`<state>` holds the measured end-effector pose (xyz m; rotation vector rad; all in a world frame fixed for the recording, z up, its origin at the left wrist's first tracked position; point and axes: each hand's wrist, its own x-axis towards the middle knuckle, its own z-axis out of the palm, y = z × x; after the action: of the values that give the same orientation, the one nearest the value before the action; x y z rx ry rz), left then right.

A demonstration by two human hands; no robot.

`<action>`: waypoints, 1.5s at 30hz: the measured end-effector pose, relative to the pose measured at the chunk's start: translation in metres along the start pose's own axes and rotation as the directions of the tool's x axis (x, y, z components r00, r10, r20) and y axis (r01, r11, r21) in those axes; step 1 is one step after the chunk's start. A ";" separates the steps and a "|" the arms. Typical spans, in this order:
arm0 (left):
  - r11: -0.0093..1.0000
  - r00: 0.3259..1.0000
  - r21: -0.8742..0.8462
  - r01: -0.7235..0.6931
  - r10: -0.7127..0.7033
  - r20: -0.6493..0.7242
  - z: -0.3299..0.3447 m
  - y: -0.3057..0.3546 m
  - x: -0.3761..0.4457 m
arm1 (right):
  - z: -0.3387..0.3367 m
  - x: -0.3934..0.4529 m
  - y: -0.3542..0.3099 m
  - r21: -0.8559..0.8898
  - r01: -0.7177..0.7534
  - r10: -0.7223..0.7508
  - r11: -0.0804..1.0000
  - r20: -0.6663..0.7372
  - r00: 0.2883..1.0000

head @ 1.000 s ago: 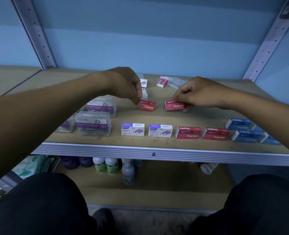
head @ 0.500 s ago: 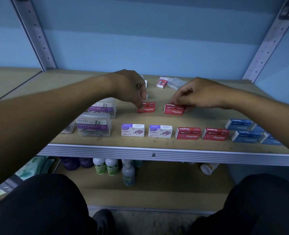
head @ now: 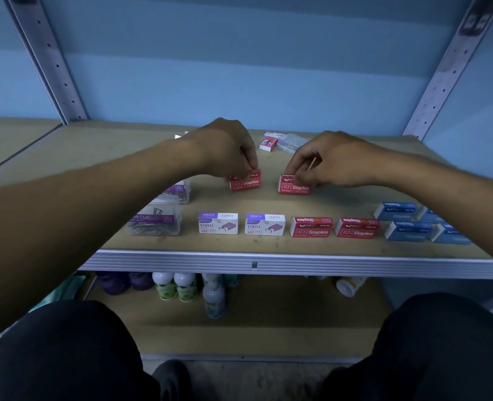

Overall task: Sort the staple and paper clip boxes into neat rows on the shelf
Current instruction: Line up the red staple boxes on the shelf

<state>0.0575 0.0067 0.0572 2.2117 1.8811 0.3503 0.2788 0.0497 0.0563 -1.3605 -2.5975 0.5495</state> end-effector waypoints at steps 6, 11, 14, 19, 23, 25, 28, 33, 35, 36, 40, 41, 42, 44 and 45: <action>0.995 0.994 -0.019 -0.102 0.102 -0.031 0.000 0.026 -0.001 | -0.017 -0.021 0.006 -0.107 0.021 -0.026 0.994 -0.037 0.999; 0.983 0.982 -0.003 -0.186 0.185 -0.024 0.003 0.051 0.001 | -0.024 -0.040 0.019 -0.144 0.016 -0.026 0.989 -0.069 0.997; 0.975 0.975 -0.014 -0.221 0.221 -0.019 0.007 0.063 0.002 | -0.026 -0.050 0.027 -0.158 0.012 -0.024 0.987 -0.072 0.997; 0.971 0.971 0.005 -0.240 0.240 0.002 0.017 0.076 0.005 | -0.028 -0.064 0.040 -0.165 -0.006 -0.007 0.986 -0.075 0.997; 0.971 0.970 0.001 -0.240 0.240 0.029 0.022 0.081 0.006 | -0.026 -0.069 0.047 -0.151 -0.010 -0.003 0.988 -0.083 0.997; 0.970 0.970 -0.005 -0.241 0.241 0.041 0.024 0.083 0.006 | -0.024 -0.070 0.049 -0.121 -0.014 0.006 0.993 -0.065 0.998; 0.969 0.966 -0.028 -0.246 0.248 0.072 0.028 0.084 0.006 | -0.021 -0.070 0.052 -0.104 -0.016 0.011 0.995 -0.050 0.999; 0.968 0.964 -0.053 -0.245 0.249 0.088 0.033 0.084 0.006 | -0.016 -0.070 0.053 -0.092 -0.011 0.007 0.996 -0.040 0.999; 0.967 0.964 -0.055 -0.249 0.253 0.083 0.033 0.084 0.006 | -0.015 -0.069 0.054 -0.092 -0.007 0.004 0.996 -0.033 0.999; 0.966 0.963 -0.054 -0.252 0.256 0.083 0.033 0.084 0.006 | -0.014 -0.068 0.054 -0.095 -0.005 0.002 0.996 -0.033 0.999; 0.964 0.960 -0.044 -0.263 0.266 0.083 0.033 0.082 0.006 | -0.015 -0.066 0.055 -0.092 -0.013 0.010 0.996 -0.028 1.000; 0.963 0.960 -0.043 -0.265 0.268 0.086 0.033 0.082 0.006 | -0.015 -0.066 0.055 -0.088 -0.013 0.011 0.996 -0.022 1.000; 0.963 0.959 -0.039 -0.267 0.269 0.088 0.033 0.081 0.006 | -0.016 -0.066 0.054 -0.085 -0.012 0.011 0.996 -0.014 1.000; 0.963 0.959 -0.027 -0.269 0.270 0.090 0.033 0.080 0.006 | -0.016 -0.067 0.053 -0.080 -0.002 0.000 0.997 -0.017 1.000; 0.963 0.959 -0.023 -0.269 0.270 0.088 0.032 0.079 0.006 | -0.016 -0.067 0.052 -0.075 0.003 -0.006 0.997 -0.030 1.000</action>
<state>0.1421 -0.0003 0.0515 2.4373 1.5308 0.2976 0.3616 0.0260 0.0528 -1.3736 -2.6215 0.4314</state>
